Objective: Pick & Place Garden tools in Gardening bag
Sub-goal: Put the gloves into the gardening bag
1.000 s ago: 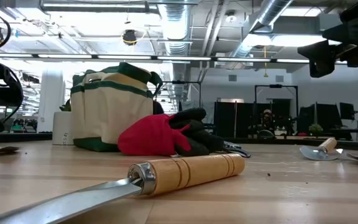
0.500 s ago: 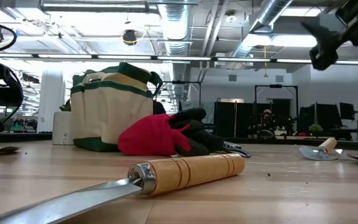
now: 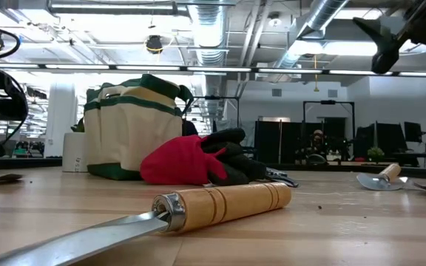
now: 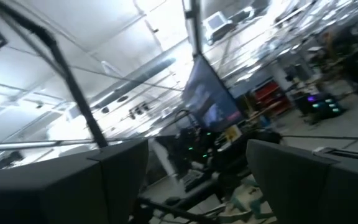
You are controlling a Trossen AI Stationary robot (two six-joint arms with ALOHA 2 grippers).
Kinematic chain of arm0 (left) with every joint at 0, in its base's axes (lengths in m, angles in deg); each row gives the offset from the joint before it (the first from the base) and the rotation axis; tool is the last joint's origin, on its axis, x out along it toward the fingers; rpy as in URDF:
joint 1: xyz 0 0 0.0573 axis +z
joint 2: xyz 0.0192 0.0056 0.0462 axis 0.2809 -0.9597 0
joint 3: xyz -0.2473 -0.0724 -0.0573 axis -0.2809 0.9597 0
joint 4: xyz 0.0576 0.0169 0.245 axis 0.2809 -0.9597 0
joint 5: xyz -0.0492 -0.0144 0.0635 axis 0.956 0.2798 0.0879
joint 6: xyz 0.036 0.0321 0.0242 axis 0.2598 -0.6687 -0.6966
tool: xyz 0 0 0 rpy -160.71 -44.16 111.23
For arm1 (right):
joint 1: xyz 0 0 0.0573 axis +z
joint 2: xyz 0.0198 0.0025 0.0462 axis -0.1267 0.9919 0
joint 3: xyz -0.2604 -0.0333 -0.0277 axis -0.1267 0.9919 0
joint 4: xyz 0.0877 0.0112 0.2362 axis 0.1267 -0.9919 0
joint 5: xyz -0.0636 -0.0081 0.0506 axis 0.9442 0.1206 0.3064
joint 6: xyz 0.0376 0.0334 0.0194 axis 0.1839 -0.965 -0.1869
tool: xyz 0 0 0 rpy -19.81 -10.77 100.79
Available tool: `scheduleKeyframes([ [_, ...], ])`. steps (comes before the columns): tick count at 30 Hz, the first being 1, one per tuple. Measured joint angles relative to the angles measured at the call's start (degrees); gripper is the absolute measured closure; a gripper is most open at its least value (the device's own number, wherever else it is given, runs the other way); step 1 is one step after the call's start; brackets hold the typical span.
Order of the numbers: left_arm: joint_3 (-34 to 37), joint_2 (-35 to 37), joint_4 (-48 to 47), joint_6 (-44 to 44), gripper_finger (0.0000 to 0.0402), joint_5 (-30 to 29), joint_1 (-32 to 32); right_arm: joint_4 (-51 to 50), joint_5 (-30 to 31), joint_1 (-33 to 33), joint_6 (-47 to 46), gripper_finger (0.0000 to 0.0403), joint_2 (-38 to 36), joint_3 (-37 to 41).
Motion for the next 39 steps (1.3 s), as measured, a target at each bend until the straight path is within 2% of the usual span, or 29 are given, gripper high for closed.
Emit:
scheduleKeyframes([
  [5, 0.0, -2.7, 0.2, -2.4, 0.0382, 0.0, 0.0, 0.0, 1.4, -0.1, 0.0, 0.0138, 0.0, 0.0],
  [8, 0.0, -4.7, 3.8, -3.0, 0.0382, -1.5, 0.0, 0.0, 1.5, -0.1, -0.4, 0.0138, 0.0, -0.3],
  [14, 0.0, -6.6, 14.2, -3.0, 0.0382, -11.9, 0.0, 0.0, 5.2, -0.1, 3.3, 0.0138, 0.5, -5.0],
  [18, 0.0, -6.6, 16.8, -3.0, 0.0382, -21.8, 0.0, -0.2, 8.8, -0.1, 9.1, 0.0138, 5.6, -10.4],
  [21, 0.0, -6.7, 16.7, -2.9, 0.0382, -28.4, 0.0, -5.4, 10.7, -0.1, 11.0, 0.0138, 12.4, -16.3],
  [23, 0.0, -6.7, 16.8, -2.4, 0.0382, -30.2, 0.0, -10.9, 11.7, -0.1, 11.1, 0.0138, 18.0, -20.9],
  [29, 0.0, -6.7, 16.8, -1.7, 0.0382, -30.5, 0.0, -25.1, 11.8, 0.1, 10.0, 0.0138, 36.7, -34.2],
  [34, 0.0, -6.7, 16.8, -1.7, 0.0382, -30.4, 0.0, -33.0, 11.7, 1.2, 9.8, 0.0138, 54.5, -42.8],
  [39, 0.0, -6.7, 16.8, -1.7, 0.0382, -30.5, 0.0, -34.6, 11.1, 2.7, 10.0, 0.0138, 69.9, -49.6],
])
